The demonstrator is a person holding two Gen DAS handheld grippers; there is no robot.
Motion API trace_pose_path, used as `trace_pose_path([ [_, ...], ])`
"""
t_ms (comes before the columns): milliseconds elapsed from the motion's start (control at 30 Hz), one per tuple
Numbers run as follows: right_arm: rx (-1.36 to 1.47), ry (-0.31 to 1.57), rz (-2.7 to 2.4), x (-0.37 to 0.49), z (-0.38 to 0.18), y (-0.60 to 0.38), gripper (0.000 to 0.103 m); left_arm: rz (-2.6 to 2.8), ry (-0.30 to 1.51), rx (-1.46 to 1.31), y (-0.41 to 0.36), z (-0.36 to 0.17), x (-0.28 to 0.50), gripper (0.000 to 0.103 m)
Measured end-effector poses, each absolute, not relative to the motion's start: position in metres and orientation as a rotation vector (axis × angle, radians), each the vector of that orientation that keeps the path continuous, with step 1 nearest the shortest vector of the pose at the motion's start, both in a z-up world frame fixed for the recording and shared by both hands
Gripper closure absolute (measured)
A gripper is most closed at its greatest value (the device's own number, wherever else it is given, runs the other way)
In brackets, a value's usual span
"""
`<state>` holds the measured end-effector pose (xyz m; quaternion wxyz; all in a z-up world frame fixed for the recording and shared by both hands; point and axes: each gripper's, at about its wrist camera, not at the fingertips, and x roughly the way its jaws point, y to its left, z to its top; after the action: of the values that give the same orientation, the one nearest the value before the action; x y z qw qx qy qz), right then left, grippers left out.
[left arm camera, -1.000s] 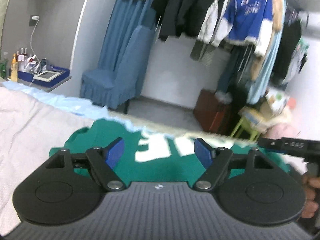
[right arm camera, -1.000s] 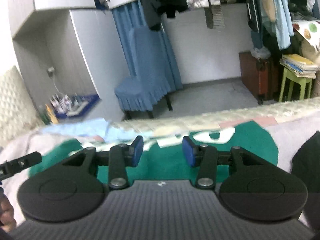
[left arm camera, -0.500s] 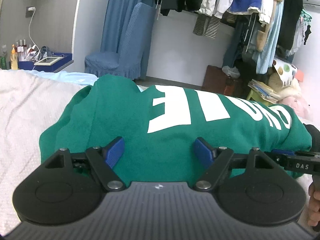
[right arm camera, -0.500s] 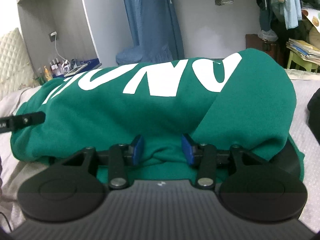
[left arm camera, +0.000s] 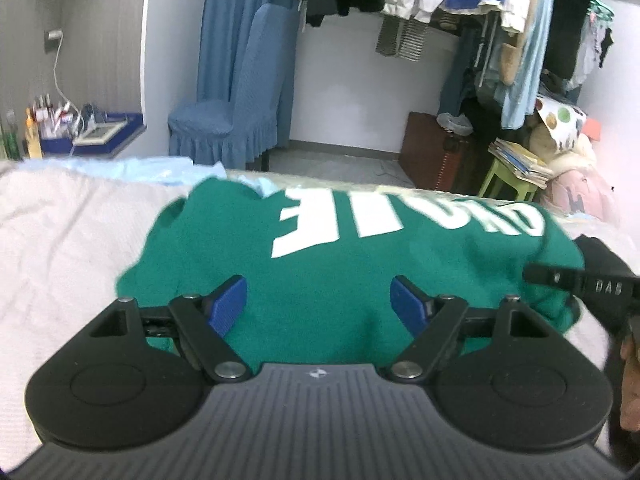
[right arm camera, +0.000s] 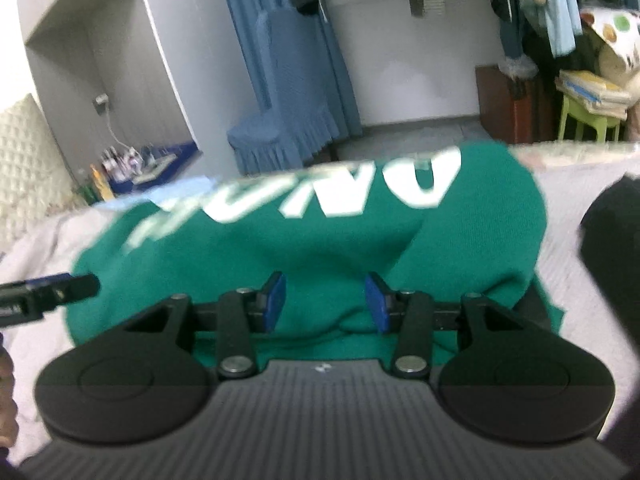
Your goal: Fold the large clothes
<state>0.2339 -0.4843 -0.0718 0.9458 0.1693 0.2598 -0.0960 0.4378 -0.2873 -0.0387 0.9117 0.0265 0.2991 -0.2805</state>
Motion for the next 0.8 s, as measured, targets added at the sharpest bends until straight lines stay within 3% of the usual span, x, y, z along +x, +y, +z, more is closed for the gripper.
trace_pose_path([
  [433,0.303,0.33,-0.093,0.116,0.055,-0.423,0.056,-0.562,0.479,0.022,-0.24,0.097,0.292,0.011],
  [800,0.271,0.287,-0.029,0.026,0.069,-0.373,0.052,-0.592,0.37,0.022,-0.193,0.138,0.163,0.0],
])
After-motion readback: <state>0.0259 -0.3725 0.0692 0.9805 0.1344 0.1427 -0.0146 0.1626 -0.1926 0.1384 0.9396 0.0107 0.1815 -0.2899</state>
